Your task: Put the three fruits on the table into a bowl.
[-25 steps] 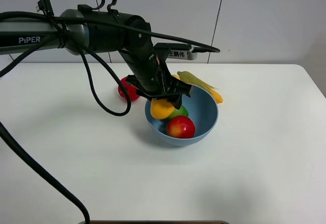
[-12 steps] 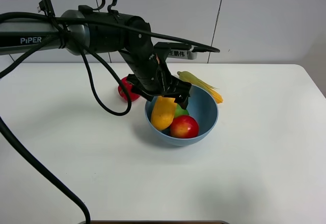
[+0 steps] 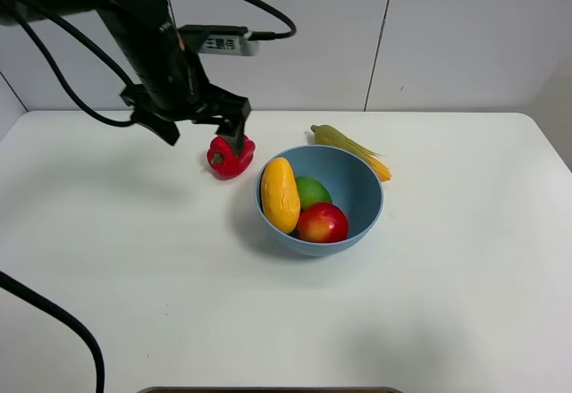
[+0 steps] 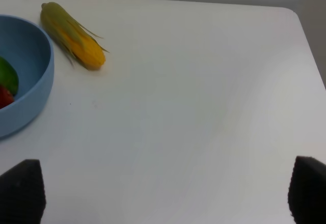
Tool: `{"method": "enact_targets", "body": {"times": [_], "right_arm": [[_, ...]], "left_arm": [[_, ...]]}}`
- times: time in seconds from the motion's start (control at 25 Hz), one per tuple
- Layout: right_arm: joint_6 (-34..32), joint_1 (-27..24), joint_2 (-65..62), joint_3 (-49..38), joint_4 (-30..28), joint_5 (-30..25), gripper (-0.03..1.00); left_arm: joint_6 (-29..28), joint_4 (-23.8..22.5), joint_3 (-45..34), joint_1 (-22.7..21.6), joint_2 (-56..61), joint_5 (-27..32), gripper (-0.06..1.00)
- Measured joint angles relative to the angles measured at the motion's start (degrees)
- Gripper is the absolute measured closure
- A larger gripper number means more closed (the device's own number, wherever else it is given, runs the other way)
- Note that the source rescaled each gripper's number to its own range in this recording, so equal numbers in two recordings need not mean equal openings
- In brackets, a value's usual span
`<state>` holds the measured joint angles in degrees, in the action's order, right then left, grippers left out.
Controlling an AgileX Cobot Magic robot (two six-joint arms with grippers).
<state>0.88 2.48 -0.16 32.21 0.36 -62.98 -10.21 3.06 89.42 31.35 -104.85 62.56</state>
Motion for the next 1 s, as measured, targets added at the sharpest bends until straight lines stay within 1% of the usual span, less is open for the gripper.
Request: {"method": "enact_targets", "body": {"times": [0.12,0.16,0.24,0.32,0.64,0.72,0.84,1.0], "right_arm": [[0.0,0.0,0.0,0.0,0.0,0.0,0.13],[0.0,0.0,0.0,0.0,0.0,0.0,0.13],[0.0,0.0,0.0,0.0,0.0,0.0,0.13],[0.0,0.0,0.0,0.0,0.0,0.0,0.13],[0.0,0.0,0.0,0.0,0.0,0.0,0.13],[0.0,0.0,0.0,0.0,0.0,0.0,0.13],[0.0,0.0,0.0,0.0,0.0,0.0,0.13],[0.0,0.0,0.0,0.0,0.0,0.0,0.13]], "left_arm": [[0.0,-2.23,0.27,-3.15,2.79,5.29,0.07],[0.0,-3.06,0.34,-4.09,3.67,6.04,0.06],[0.0,-4.57,0.39,-5.48,5.12,6.68,0.01],[0.15,-6.26,0.39,-6.46,6.32,6.73,-0.01],[0.11,-10.57,-0.33,-6.86,11.24,6.9,-0.04],[-0.94,-11.93,-2.38,-6.86,14.2,6.9,-0.04],[-2.88,-14.38,-7.8,-6.86,20.13,6.9,-0.04],[-5.71,-16.08,-18.22,-6.91,30.6,6.81,-0.04]]}}
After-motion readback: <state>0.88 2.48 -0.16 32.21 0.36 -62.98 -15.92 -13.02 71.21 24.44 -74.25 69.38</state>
